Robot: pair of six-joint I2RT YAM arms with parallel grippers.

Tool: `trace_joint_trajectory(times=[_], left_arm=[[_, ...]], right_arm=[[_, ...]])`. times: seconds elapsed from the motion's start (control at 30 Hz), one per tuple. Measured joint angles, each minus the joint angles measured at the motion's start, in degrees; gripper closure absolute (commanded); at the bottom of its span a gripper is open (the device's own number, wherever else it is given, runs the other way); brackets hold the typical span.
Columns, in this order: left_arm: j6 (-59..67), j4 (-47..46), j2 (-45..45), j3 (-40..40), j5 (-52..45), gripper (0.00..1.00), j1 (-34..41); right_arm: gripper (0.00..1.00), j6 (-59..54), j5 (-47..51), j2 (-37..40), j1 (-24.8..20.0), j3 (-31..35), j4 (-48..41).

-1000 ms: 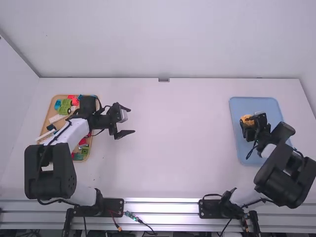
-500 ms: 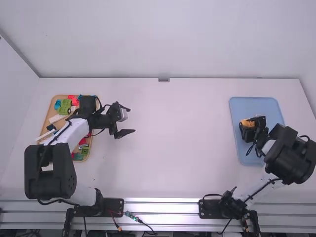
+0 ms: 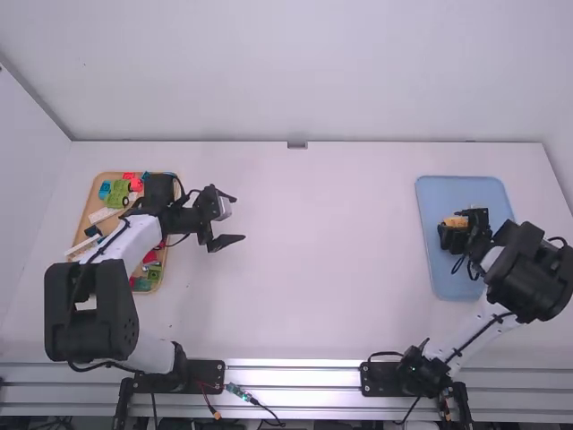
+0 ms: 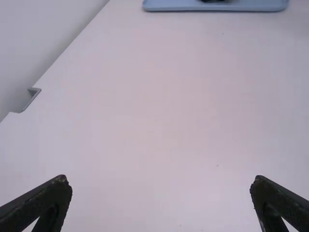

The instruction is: Assemble lego blocks to make yellow taxi

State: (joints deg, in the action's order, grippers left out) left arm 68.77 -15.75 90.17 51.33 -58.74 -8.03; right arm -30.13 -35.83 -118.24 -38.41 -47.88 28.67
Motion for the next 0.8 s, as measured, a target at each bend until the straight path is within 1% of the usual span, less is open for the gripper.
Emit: trace_joint_trajectory(times=[0.03, 0.07, 0.23, 0.3, 0.4, 0.43, 0.5, 0.53, 0.6, 0.67, 0.77, 0.8], left_arm=[[0.0, 0.0, 0.0, 0.0, 0.0, 0.01, 0.0], [0.0, 0.0, 0.0, 0.0, 0.0, 0.01, 0.0], [-0.2, 0.3, 0.0, 0.0, 0.0, 0.01, 0.0], [-0.2, 0.3, 0.0, 0.0, 0.0, 0.01, 0.0], [-2.4, 2.8, 0.0, 0.0, 0.1, 0.01, 0.0], [-6.5, 6.6, 0.0, 0.0, 0.6, 0.01, 0.0], [-12.9, 11.5, 0.0, 0.0, 2.4, 0.01, 0.0], [-13.8, 12.1, 0.0, 0.0, 2.9, 0.01, 0.0], [-24.5, 18.4, 0.0, 0.0, 7.2, 0.01, 0.0], [-29.9, 20.6, 0.0, 0.0, 10.0, 0.01, 0.0], [-41.4, 24.7, 0.0, 0.0, 16.9, 0.01, 0.0], [-42.0, 24.7, 0.0, 0.0, 17.3, 0.01, 0.0]], right_arm=[[0.03, 0.1, 0.0, 0.0, 0.0, -0.3, -0.2], [0.01, 0.2, 0.0, 0.0, 0.0, -0.3, -0.4], [0.01, 0.2, 0.2, 1.0, 0.0, 0.5, -0.8], [0.01, 0.8, 0.2, 3.1, 0.0, 1.7, -1.5], [0.01, 1.6, 0.5, 6.8, 0.0, 2.6, -4.2], [0.01, 1.6, 0.8, 10.5, 0.0, 3.3, -6.9], [0.01, 1.9, 1.3, 15.2, 0.2, 3.4, -10.9], [0.01, 1.9, 1.3, 15.5, 0.2, 3.4, -11.1], [0.01, 2.1, 2.2, 21.1, 1.4, 3.4, -15.4], [0.01, 2.3, 3.0, 23.7, 2.4, 3.4, -17.8], [0.01, 4.9, 6.0, 29.4, 5.7, 3.4, -21.4], [0.01, 5.0, 6.2, 29.6, 5.8, 3.4, -21.5]])
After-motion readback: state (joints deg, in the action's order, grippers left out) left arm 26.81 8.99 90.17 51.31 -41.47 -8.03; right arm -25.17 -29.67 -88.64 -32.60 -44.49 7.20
